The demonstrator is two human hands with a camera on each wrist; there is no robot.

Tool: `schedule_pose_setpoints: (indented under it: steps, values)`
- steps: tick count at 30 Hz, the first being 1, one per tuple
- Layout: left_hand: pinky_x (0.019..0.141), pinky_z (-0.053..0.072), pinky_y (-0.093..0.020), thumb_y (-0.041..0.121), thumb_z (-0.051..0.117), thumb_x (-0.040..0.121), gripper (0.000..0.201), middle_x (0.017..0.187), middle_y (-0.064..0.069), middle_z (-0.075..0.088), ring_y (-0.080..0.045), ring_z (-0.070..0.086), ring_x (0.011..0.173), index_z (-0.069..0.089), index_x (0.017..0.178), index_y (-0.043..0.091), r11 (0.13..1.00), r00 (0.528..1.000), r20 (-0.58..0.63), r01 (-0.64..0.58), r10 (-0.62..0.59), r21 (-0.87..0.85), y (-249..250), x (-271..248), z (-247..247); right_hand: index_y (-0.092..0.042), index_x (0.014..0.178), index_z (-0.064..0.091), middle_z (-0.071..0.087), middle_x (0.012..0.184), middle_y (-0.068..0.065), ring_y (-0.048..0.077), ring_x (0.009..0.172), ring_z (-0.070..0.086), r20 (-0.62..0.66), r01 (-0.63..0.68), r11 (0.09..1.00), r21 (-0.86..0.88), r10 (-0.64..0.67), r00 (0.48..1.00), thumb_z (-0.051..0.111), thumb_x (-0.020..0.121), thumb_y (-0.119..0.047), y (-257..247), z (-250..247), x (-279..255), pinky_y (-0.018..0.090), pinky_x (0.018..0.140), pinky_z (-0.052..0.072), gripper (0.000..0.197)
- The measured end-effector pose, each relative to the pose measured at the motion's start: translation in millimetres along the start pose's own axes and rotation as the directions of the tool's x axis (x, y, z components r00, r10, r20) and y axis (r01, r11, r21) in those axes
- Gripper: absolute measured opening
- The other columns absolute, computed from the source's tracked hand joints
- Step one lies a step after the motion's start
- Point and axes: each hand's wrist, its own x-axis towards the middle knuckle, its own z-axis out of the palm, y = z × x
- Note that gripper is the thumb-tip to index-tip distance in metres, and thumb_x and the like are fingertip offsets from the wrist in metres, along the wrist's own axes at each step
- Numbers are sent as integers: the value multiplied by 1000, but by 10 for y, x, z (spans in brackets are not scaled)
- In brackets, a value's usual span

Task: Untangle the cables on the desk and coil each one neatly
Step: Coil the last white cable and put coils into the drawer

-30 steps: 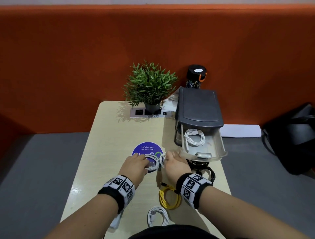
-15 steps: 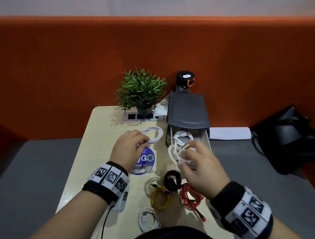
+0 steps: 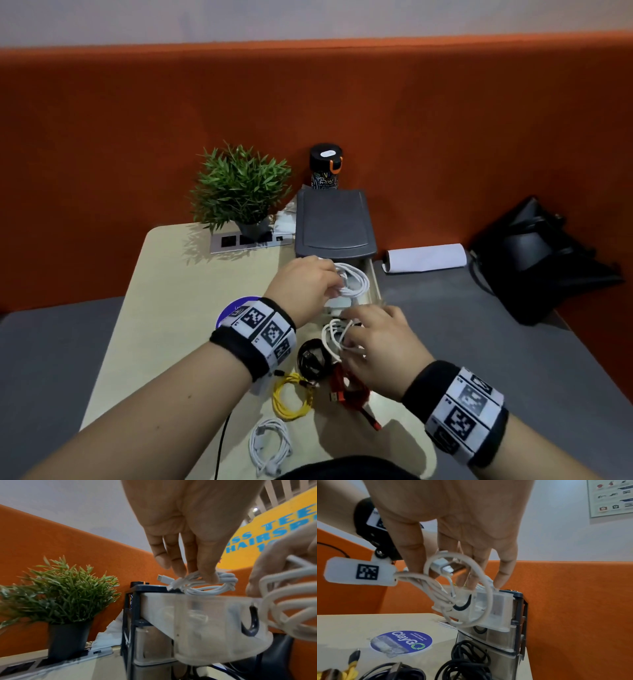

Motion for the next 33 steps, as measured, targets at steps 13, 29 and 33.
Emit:
schedule_pose_setpoints:
  steps: [13, 29, 33]
  values:
    - [72, 47, -34, 18, 52, 91, 17, 100, 2, 56, -21, 57, 95, 66, 101, 22, 970, 967, 140, 191, -212, 148, 1, 256, 191, -19, 73, 65, 60, 114, 2, 23, 106, 56, 52, 31, 994, 103, -36, 998, 43, 77, -38, 54, 84, -57, 34, 86, 47, 29]
    - [85, 41, -28, 16, 53, 90, 17, 98, 5, 60, -13, 52, 95, 68, 96, 21, 933, 951, -56, 284, -303, -222, -52, -78, -82, -22, 73, 64, 52, 106, -12, -3, 97, 49, -24, -132, 815, 564, 176, 984, 66, 87, -23, 141, -68, 70, 4, 81, 33, 14]
    - [73, 45, -26, 25, 50, 95, 18, 86, 8, 62, -9, 57, 81, 67, 90, 22, 738, 870, -39, 393, -492, -548, 35, -399, -265, -15, 73, 67, 56, 95, -5, 2, 83, 55, -65, -152, 663, 733, 291, 954, 70, 83, -17, 67, -155, 178, 13, 75, 43, 11]
